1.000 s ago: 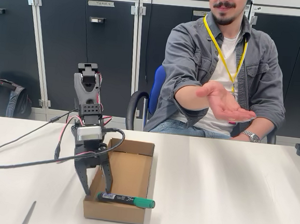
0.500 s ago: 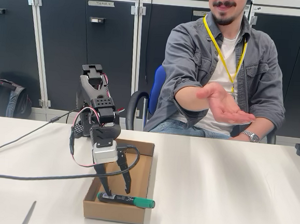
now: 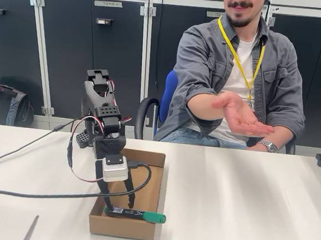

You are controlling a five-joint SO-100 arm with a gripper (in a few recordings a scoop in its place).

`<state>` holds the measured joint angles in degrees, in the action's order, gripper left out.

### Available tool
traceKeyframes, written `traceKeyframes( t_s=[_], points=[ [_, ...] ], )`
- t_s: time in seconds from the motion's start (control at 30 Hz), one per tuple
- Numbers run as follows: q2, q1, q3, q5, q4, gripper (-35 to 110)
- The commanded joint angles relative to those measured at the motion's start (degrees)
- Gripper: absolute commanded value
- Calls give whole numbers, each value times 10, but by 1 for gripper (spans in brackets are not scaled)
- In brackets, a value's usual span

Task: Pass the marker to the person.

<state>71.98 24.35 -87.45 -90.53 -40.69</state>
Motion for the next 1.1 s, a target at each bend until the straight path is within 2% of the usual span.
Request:
traceKeyframes(
  t_s=[0.0,0.3,0.7,0.9,0.97,1.07],
  points=[
    [12,9,31,-67,26,25],
    [18,15,-23,-180,134,22],
    [-13,-43,-11,-257,159,24],
    [-33,-60,-4,-255,163,22],
    [-35,-66,-4,-258,162,18],
    [-36,-69,-5,-257,164,0]
  ],
)
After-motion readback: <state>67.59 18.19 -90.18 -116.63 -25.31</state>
